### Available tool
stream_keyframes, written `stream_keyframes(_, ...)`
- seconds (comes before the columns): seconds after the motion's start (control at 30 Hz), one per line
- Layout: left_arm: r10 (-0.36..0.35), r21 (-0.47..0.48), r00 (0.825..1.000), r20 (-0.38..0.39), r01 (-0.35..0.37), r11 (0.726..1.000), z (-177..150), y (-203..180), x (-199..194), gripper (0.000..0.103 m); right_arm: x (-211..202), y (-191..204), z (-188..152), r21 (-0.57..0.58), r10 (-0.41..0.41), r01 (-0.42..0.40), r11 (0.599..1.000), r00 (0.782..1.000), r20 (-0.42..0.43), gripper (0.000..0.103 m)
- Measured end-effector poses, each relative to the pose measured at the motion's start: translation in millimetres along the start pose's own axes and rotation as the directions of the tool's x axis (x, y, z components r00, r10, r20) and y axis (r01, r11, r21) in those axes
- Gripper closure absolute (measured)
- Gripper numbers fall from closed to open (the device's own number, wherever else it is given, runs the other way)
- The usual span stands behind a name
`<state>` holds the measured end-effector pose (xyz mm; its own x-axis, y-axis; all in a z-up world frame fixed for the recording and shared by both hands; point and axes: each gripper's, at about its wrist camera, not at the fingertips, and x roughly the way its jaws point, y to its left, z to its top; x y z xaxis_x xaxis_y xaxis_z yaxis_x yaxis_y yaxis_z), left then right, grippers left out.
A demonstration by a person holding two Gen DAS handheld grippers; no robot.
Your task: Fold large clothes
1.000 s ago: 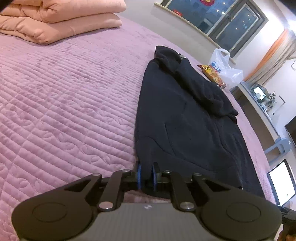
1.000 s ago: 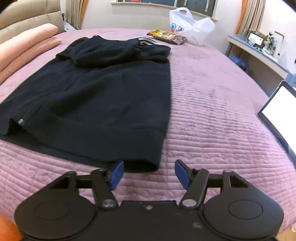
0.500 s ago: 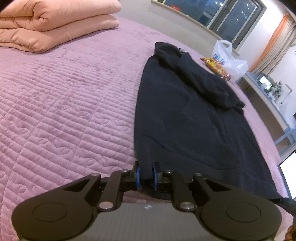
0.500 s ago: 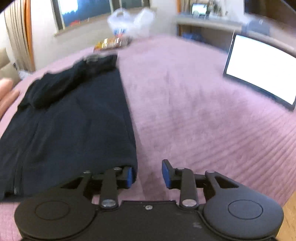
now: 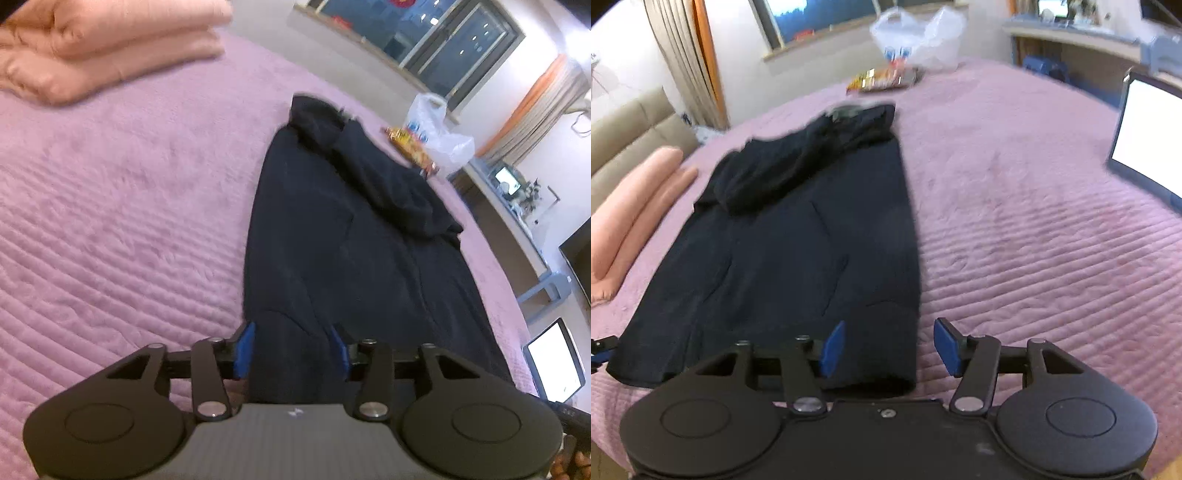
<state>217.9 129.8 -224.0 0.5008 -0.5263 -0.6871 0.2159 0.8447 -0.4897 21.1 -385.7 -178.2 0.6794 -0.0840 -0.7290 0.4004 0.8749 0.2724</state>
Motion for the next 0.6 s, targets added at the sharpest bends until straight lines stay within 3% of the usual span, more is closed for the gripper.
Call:
stream_keyframes(0.13,0.005,0.02,0.999,-0.047,-0.004,1.0,1,3,19,0.046,26,-2,-2,0.008,0.004,-0.003,1.0,0.996,-0.087,0.036)
stream_keyframes(0.17,-0.012,0.025,0.998,-0.054,0.014,1.0,1,4,22,0.046,33,-4,-5,0.014,0.019,-0.018,1.0,0.994,-0.112,0.031)
stream_keyframes(0.23,-0.072,0.013,0.996,-0.054,0.073,0.997,0,10,25,0.042,37,-4,-9,0.0,0.045,-0.046,0.999,0.994,-0.103,0.031)
stream_keyframes(0.27,-0.118,-0.024,0.992,-0.054,0.117,0.993,0,17,26,0.039,37,-1,-10,-0.026,0.091,-0.094,0.995,0.99,-0.107,0.043)
stream_keyframes(0.3,-0.165,-0.073,0.985,-0.053,0.161,0.984,0,26,27,0.038,37,-1,-11,-0.023,0.136,-0.139,0.99,0.984,-0.115,0.046)
stream_keyframes(0.4,-0.259,-0.264,0.964,-0.063,0.234,0.936,7,51,31,0.044,42,0,-4,0.032,0.126,-0.122,0.992,0.981,-0.15,0.059)
stream_keyframes(0.47,-0.259,-0.32,0.962,-0.087,0.219,0.922,9,56,34,0.052,45,-4,7,0.095,0.143,-0.127,0.987,0.972,-0.186,0.084)
stream_keyframes(0.53,-0.227,-0.319,0.966,-0.124,0.178,0.931,13,50,36,0.055,48,-4,17,0.157,0.162,-0.128,0.979,0.961,-0.224,0.088)
stream_keyframes(0.6,-0.216,-0.303,0.961,-0.172,0.157,0.94,19,40,40,0.06,48,4,26,0.149,0.146,-0.111,0.983,0.958,-0.247,0.088)
